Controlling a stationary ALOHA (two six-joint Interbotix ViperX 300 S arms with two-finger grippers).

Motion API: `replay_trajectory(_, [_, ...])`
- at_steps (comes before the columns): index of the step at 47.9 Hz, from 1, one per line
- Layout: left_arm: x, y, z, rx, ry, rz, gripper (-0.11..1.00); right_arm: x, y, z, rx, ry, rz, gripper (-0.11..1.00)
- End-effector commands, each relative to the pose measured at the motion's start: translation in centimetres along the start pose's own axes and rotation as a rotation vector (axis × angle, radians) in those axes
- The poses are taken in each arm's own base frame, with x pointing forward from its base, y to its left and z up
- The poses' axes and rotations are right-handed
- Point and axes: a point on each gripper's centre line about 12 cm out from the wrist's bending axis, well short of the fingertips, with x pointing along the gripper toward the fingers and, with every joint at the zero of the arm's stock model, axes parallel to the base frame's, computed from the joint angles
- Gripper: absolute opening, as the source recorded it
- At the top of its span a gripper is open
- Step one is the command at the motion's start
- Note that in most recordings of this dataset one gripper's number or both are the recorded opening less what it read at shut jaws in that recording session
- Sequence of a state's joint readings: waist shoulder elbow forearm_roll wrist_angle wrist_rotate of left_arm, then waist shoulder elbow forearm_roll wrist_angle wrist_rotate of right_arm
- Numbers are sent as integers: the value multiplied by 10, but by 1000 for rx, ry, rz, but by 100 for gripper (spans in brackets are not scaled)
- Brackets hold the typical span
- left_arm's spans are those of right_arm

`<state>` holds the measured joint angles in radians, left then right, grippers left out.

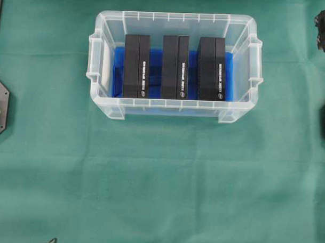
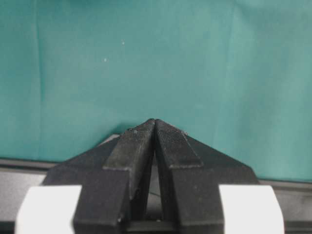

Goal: Take the box out of the case with the right arm.
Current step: 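Move the open right gripper over the middle black box in the case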

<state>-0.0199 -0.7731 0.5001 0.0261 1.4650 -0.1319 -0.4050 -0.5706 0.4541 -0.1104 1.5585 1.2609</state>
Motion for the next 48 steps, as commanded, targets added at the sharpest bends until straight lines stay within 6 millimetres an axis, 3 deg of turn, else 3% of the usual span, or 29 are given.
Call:
replay_trajectory(1, [-7, 0, 3, 4, -19, 1, 0, -3, 8, 1, 13, -4, 25, 93])
replay_trajectory(14, [-8, 0, 3, 4, -16, 1, 0, 3, 57, -9, 36, 21, 42, 93])
replay_trajectory(37, [-8, 0, 2, 4, -16, 1, 0, 10, 178, -16, -9, 12, 103, 93])
replay_trajectory(48, [-9, 1, 0, 4, -2, 5, 0, 16, 223, -26, -40, 14, 127, 93])
